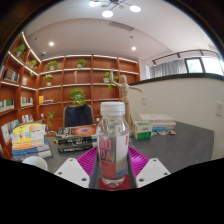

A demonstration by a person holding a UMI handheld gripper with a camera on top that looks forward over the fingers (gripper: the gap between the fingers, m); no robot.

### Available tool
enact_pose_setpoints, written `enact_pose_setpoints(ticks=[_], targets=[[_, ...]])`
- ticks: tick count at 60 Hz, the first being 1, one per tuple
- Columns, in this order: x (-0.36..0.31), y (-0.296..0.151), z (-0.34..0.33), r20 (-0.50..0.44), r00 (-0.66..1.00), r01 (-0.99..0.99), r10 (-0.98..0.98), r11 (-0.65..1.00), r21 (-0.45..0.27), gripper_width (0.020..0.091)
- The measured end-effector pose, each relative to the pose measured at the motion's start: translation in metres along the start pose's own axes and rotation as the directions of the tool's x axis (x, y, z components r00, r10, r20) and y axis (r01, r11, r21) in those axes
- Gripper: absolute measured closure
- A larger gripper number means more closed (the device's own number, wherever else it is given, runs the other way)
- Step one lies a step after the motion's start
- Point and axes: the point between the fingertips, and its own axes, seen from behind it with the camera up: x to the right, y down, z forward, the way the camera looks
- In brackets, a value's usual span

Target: Pour water

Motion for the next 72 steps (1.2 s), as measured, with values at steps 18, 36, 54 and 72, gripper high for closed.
enact_pose_setpoints(ticks=[18, 36, 54, 72], targets=[[-0.013, 0.005, -0.044, 0.083, 0.996, -0.016, 0.02, 0.998, -0.059, 0.0276], [-0.019, -0.018, -0.162, 0.203, 0.975, 0.106, -0.094, 0.993, -0.049, 0.027], [-0.018, -0.052, -0.228, 0.285, 0.958, 0.019, -0.025, 0.999, 0.026, 0.0269], [-0.009, -0.047, -0.228, 0.293, 0.956, 0.014, -0.015, 1.0, 0.006, 0.0287]])
